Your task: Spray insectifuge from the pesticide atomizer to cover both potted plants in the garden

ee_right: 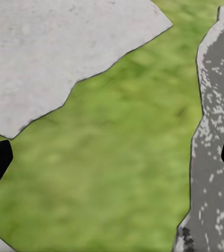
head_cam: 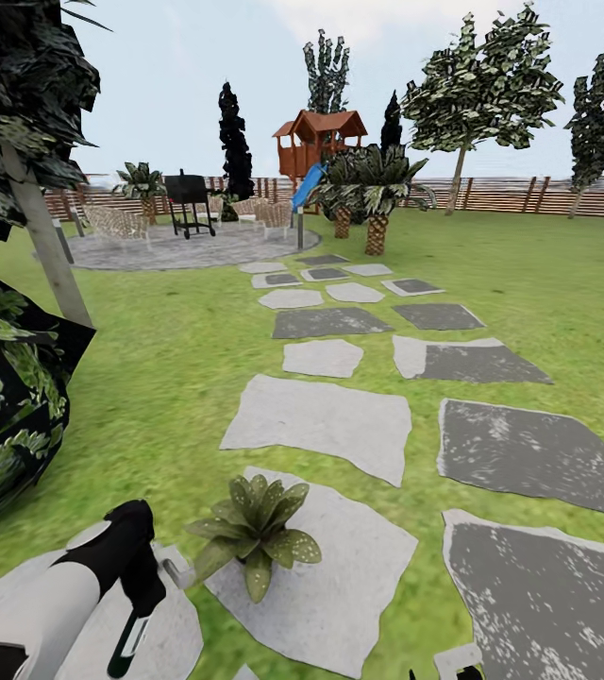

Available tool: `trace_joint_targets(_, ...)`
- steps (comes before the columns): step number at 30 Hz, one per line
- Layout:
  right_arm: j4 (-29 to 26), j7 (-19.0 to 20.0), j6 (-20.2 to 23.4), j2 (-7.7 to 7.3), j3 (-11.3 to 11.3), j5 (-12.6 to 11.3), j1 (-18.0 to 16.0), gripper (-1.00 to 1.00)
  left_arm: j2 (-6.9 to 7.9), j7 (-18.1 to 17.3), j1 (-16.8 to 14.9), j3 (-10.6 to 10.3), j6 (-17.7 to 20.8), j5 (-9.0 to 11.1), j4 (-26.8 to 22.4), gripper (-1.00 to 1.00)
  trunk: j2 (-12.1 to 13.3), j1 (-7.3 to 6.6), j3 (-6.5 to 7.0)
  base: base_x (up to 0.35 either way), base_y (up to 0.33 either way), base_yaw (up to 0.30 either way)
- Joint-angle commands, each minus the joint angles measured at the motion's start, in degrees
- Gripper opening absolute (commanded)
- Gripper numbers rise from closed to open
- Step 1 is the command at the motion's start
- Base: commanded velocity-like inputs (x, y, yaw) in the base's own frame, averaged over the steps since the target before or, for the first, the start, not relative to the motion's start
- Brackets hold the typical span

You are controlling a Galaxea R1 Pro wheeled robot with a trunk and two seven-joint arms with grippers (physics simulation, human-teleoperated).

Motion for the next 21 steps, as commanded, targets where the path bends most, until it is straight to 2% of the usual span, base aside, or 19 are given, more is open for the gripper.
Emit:
trace_joint_targets(1, 0.05, -0.59, -0.02, -0.01, 0.44, 0.42, -0.04, 1.00, 0.37, -0.43, 0.01, -0.20, 0.49, -0.03, -0.08, -1.00, -0.02, -0.01, -0.05, 0.000, 0.000, 0.000)
trace_joint_targets(6, 0.03, -0.59, -0.02, 0.01, 0.44, 0.41, -0.04, 1.00, 1.17, -0.44, 0.05, -0.19, 0.46, 0.06, 0.00, -1.00, -0.02, -0.01, -0.05, -0.038, 0.038, -0.008)
trace_joint_targets(14, -0.04, -0.59, -0.03, 0.08, 0.36, 0.30, -0.04, 1.00, 0.54, -0.17, 0.05, 0.10, 0.43, 0.14, -0.14, -1.00, -0.02, -0.01, -0.05, -0.207, 0.222, -0.236)
trace_joint_targets(18, -0.04, -0.59, -0.02, 0.08, 0.30, 0.33, -0.04, 1.00, 0.48, -0.16, 0.05, 0.31, 0.40, 0.53, -0.21, -1.00, -0.02, -0.01, -0.05, -0.044, 0.285, -0.063)
trace_joint_targets(21, -0.04, -0.59, -0.02, 0.05, 0.29, 0.34, -0.04, 1.00, 0.51, -0.16, 0.05, 0.38, 0.40, 0.67, -0.36, -1.00, -0.02, -0.01, -0.05, -0.004, 0.075, -0.134)
